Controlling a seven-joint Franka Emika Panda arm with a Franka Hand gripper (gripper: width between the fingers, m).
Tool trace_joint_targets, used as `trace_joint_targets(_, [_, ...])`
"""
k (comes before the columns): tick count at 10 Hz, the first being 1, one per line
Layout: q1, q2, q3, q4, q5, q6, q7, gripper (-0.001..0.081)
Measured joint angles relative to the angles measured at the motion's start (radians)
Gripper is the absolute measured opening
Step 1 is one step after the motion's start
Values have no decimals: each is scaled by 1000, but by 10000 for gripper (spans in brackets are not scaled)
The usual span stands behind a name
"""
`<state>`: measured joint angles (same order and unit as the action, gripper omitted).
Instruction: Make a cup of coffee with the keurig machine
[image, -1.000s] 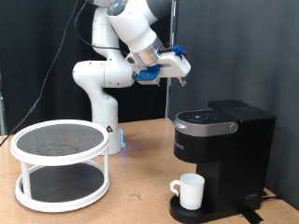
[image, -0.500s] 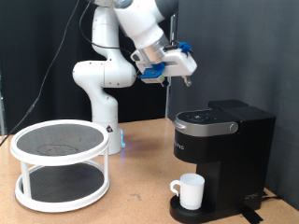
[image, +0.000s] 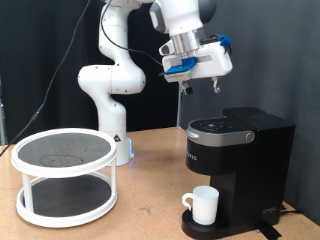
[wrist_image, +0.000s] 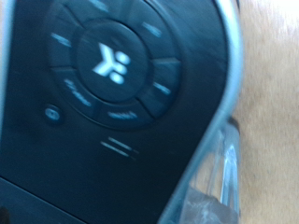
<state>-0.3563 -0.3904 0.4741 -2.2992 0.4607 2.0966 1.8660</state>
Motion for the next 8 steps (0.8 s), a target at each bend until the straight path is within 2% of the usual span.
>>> trace_joint_targets(3, [-12,109,15,137,-99,-73,56,735])
trace_joint_targets(5, [-12,188,15,224,-124,-116,61,735])
trace_joint_targets(8, [-13,263,10,301,-125,-174,49,735])
